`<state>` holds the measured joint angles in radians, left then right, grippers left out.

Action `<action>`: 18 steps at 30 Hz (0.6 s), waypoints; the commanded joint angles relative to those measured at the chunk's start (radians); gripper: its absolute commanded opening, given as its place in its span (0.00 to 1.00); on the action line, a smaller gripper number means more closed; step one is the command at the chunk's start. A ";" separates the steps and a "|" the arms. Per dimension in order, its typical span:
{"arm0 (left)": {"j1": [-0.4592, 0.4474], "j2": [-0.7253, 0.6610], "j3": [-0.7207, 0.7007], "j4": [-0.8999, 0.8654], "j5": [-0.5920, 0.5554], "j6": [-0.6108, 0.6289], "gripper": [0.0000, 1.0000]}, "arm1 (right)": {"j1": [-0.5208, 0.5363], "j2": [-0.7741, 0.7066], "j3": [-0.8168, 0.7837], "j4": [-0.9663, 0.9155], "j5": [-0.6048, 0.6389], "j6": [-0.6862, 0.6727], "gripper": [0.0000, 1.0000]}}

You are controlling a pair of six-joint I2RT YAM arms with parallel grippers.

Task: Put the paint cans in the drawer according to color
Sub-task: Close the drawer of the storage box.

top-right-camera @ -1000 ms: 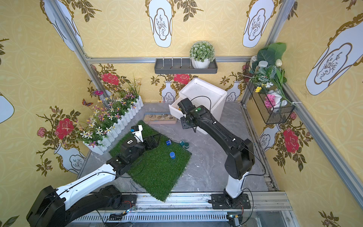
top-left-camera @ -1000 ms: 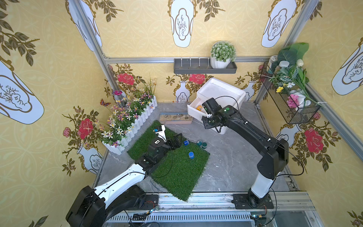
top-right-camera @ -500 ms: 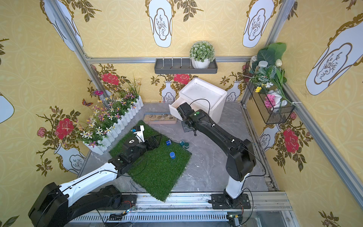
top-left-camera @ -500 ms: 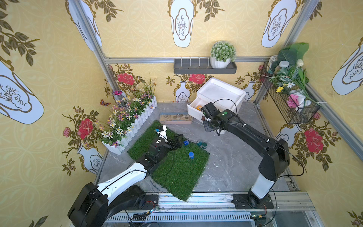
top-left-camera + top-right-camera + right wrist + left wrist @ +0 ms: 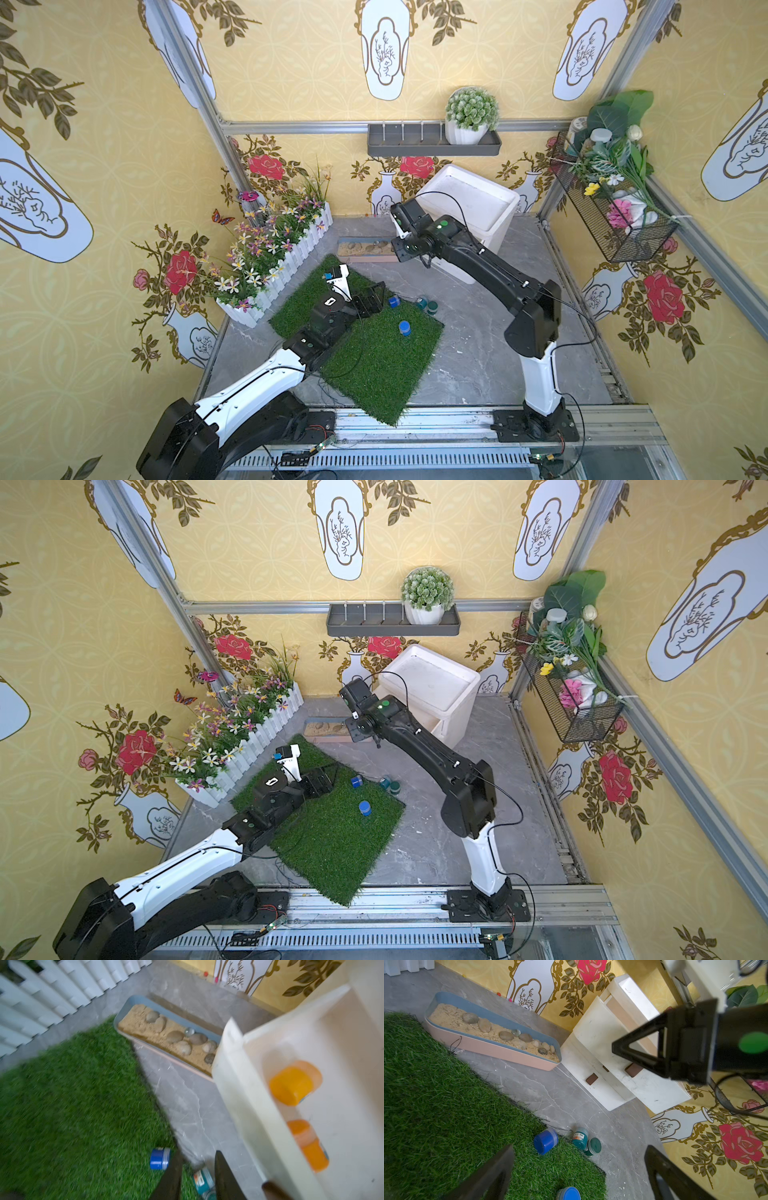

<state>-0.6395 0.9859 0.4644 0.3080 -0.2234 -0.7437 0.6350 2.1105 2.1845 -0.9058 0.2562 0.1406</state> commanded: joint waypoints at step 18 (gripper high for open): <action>0.003 -0.015 0.014 -0.038 -0.006 0.024 1.00 | -0.131 -0.059 -0.113 -0.021 0.280 0.073 0.16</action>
<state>-0.6384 0.9554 0.4706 0.2405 -0.2520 -0.7250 0.5068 2.0754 2.1044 -0.9604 0.4904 0.2195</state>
